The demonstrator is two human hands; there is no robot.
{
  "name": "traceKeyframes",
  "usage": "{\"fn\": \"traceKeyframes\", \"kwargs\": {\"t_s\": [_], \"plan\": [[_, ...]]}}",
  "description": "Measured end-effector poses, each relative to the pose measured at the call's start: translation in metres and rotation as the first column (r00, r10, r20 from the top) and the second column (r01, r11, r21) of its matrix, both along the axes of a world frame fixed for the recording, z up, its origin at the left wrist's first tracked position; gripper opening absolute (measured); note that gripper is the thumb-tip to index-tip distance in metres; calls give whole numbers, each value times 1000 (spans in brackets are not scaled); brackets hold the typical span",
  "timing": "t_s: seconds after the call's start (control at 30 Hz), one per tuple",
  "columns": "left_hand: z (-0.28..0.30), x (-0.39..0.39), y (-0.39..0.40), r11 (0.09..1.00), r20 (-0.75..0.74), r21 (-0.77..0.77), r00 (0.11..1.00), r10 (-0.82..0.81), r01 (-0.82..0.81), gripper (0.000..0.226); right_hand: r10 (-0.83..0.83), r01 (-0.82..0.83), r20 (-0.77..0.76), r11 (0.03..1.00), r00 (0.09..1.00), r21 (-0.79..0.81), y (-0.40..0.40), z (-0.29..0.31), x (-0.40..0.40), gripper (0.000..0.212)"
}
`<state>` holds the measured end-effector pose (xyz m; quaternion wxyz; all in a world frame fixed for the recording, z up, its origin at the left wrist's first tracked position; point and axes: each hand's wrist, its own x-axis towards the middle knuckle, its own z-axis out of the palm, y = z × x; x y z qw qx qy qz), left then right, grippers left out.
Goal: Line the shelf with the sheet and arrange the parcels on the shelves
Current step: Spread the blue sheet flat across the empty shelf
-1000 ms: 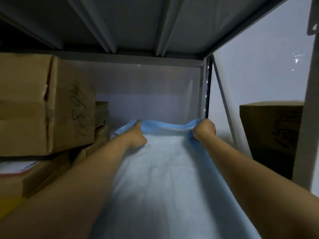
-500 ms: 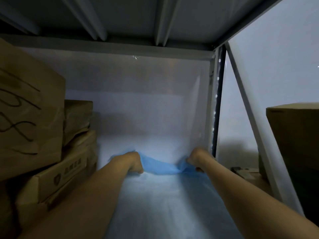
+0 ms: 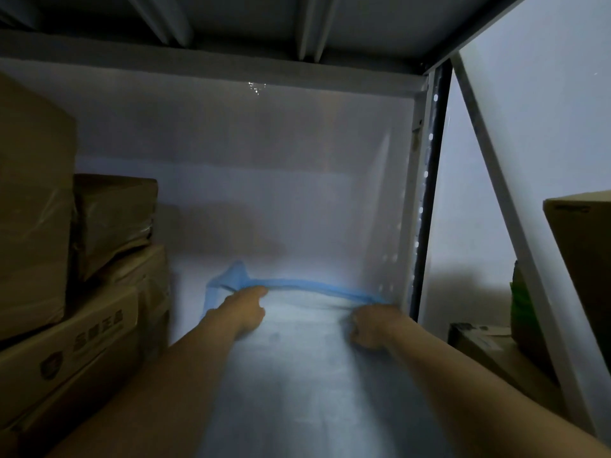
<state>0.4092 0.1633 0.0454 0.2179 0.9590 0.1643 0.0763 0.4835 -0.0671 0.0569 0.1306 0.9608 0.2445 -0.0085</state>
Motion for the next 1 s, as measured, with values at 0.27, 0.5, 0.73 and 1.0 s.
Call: {"fn": "traceKeyframes", "kwargs": {"t_s": [0.27, 0.5, 0.73, 1.0], "plan": [[-16, -14, 0, 988, -374, 157, 926, 48, 12, 65, -53, 50, -35, 996, 998, -68, 9, -21, 21, 77], [-15, -27, -9, 970, -352, 242, 932, 85, 2, 65, 16, -10, 99, 998, 995, -59, 7, -19, -6, 44], [9, -93, -59, 945, -371, 297, 929, -18, 137, 59, 0, 4, -78, 999, 997, 50, -18, 9, -90, 45], [16, -206, -106, 928, -344, 227, 916, -207, 295, 60, -18, 33, -97, 987, 995, 155, -73, 14, -210, 43]]}}
